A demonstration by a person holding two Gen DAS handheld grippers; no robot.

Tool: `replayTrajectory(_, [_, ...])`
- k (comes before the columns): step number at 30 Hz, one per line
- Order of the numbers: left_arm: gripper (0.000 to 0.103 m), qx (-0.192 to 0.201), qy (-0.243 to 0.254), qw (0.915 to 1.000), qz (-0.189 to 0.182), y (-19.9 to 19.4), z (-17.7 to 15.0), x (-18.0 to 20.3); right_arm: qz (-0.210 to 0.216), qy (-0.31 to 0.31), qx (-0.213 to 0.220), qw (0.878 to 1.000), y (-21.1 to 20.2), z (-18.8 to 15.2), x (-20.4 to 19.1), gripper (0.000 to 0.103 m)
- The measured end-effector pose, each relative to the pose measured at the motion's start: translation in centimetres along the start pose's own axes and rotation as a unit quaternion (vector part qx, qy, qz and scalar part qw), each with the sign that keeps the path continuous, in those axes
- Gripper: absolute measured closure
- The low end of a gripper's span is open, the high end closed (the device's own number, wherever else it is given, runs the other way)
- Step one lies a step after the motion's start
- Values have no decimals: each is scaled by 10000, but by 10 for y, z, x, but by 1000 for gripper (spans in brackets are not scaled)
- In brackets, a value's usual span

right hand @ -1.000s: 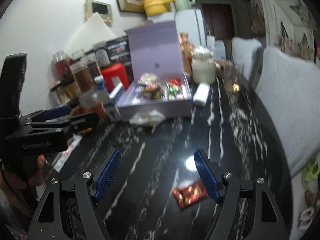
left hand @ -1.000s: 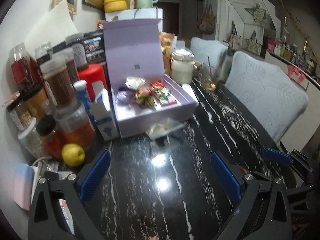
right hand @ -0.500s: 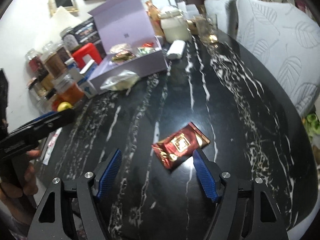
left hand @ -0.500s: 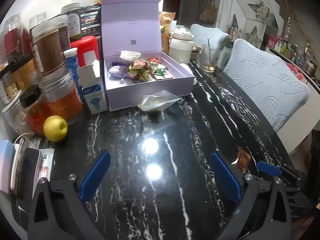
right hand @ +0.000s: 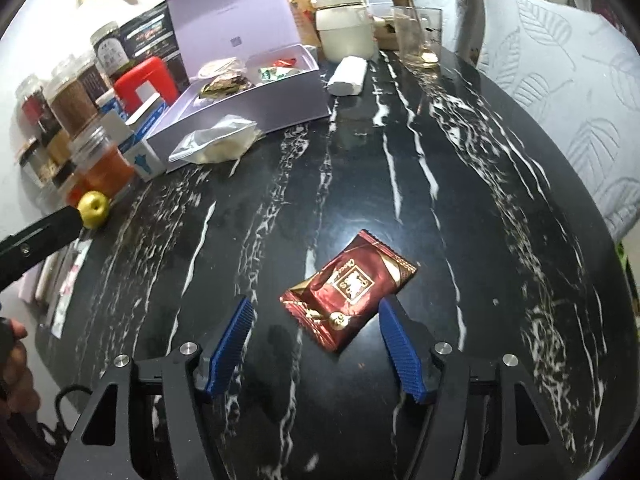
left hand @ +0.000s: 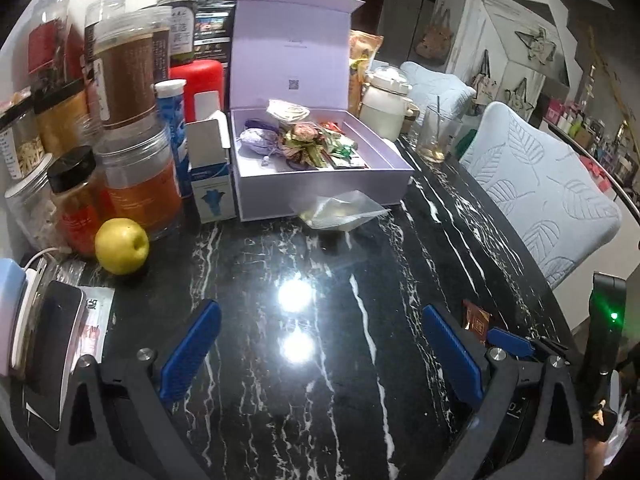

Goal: Organize soft objects
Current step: 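Move the open right gripper toward the red-brown wrapped packet, then grasp the red-brown Kisses packet with the right gripper while the left grasps the clear zip bag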

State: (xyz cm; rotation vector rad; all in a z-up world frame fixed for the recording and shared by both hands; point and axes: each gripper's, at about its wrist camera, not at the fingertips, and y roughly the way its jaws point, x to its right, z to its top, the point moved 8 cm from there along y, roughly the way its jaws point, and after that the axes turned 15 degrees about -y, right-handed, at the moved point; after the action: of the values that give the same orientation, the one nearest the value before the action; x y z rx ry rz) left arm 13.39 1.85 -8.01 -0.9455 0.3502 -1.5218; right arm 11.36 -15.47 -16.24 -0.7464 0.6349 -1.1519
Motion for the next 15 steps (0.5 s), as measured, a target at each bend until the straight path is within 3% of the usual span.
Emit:
replayTrajectory(7, [1, -50, -147, 9999, 26, 11, 8, -10, -207, 125, -59, 9997, 9, 14, 7, 38])
replayTrajectory(9, [1, -84, -158, 9998, 43, 16, 9, -12, -413, -157, -77, 9990, 13, 16, 5, 49])
replayTrajectory(10, [1, -112, -158, 9998, 41, 19, 10, -12, -600, -394, -113, 9974, 14, 16, 3, 62])
replayTrajectory(11, [1, -128, -159, 9998, 27, 21, 10, -11, -844, -704, -151, 9938, 16, 16, 0, 68])
replayTrajectory(15, [1, -220, -213, 9994, -130, 28, 13, -8, -702, -860, -119, 9937, 17, 18, -2, 73])
